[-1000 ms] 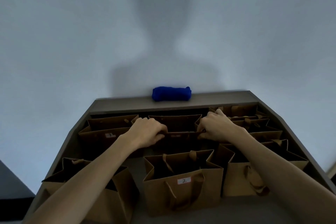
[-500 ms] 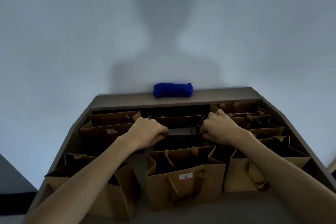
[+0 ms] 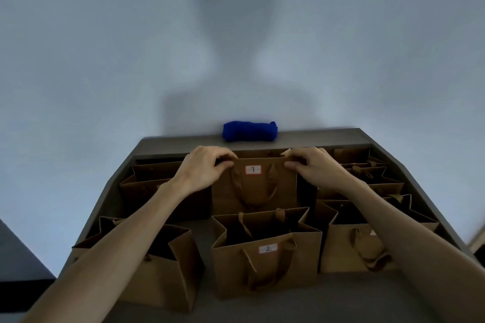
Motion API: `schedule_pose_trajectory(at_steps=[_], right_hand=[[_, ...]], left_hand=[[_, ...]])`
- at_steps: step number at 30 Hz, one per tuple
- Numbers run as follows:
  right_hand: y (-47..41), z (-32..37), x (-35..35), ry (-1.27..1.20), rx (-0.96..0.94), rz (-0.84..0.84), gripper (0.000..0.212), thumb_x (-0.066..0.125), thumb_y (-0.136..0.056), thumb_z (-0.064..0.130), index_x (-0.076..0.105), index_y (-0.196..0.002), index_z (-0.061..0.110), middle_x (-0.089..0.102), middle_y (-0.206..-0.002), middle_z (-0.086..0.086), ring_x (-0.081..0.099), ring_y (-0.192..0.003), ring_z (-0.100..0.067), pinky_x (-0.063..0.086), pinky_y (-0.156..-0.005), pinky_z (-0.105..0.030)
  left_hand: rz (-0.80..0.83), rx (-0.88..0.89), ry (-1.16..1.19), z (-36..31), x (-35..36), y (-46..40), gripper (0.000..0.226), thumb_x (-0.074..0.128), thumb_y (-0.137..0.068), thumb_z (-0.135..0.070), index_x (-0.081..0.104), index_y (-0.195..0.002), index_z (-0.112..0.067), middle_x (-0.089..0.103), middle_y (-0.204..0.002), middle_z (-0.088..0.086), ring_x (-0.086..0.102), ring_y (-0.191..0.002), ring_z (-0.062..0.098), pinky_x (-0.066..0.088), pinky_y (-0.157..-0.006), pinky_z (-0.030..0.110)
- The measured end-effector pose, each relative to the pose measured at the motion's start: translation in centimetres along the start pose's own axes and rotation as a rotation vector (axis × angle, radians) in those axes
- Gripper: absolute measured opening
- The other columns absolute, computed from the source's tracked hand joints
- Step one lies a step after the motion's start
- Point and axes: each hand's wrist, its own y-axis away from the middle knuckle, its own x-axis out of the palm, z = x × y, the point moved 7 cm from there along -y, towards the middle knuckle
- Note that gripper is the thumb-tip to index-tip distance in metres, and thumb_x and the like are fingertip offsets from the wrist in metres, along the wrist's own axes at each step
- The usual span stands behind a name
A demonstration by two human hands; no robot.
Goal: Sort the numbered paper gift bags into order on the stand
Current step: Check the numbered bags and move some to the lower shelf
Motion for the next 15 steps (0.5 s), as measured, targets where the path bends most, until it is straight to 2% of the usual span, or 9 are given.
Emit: schedule_pose_trajectory(at_steps=[2,5,9,12,15], right_hand=[[0.1,0.0,0.0,0.044,0.006,0.026,0.022,0.057,-0.098,0.025,0.067,-0.117,0.021,0.060,-0.123,0.012,0.056,-0.107,-0.006,0.049,-0.094,-0.026],[0.4,-0.2,0.9,0.160,-0.007,0.132,0.022,0.059,-0.096,0.027,0.070,-0.115,0.021,0.062,-0.128,0.009,0.055,-0.103,-0.001,0.045,-0.091,-0.024],[1.2,-0.6,2.2,0.258,-0.025,0.189,0.020,0.061,-0.095,0.030,0.072,-0.110,0.023,0.068,-0.117,0.007,0.064,-0.095,-0.004,0.055,-0.089,-0.030],[1.6,-0.8,3.2,0.323,-0.041,0.213,0.022,0.061,-0.094,0.033,0.072,-0.111,0.023,0.069,-0.113,0.008,0.064,-0.095,-0.004,0.055,-0.091,-0.036],[2.1,-0.6,3.3,0.322,-0.055,0.214,0.024,0.060,-0.095,0.035,0.071,-0.113,0.024,0.068,-0.116,0.008,0.064,-0.099,-0.004,0.053,-0.095,-0.037]], left_hand=[[0.017,0.016,-0.031,-0.1,-0.1,0.3,0.022,0.065,-0.092,-0.028,0.070,-0.112,-0.028,0.071,-0.112,-0.008,0.063,-0.101,0.005,0.052,-0.090,0.029],[0.102,0.040,-0.112,-0.3,0.7,1.1,0.022,0.063,-0.092,-0.030,0.068,-0.114,-0.031,0.071,-0.112,-0.010,0.065,-0.099,0.004,0.055,-0.086,0.030],[0.190,0.045,-0.187,-0.2,2.1,2.4,0.023,0.060,-0.094,-0.033,0.066,-0.116,-0.034,0.070,-0.114,-0.012,0.064,-0.100,0.003,0.054,-0.084,0.027],[0.223,0.056,-0.205,-0.4,2.7,3.0,0.022,0.059,-0.094,-0.032,0.066,-0.115,-0.034,0.069,-0.115,-0.013,0.064,-0.100,0.001,0.055,-0.083,0.027],[0.259,0.050,-0.191,-0.4,3.0,3.3,0.022,0.058,-0.095,-0.031,0.065,-0.116,-0.032,0.068,-0.117,-0.012,0.064,-0.099,0.001,0.055,-0.082,0.026]])
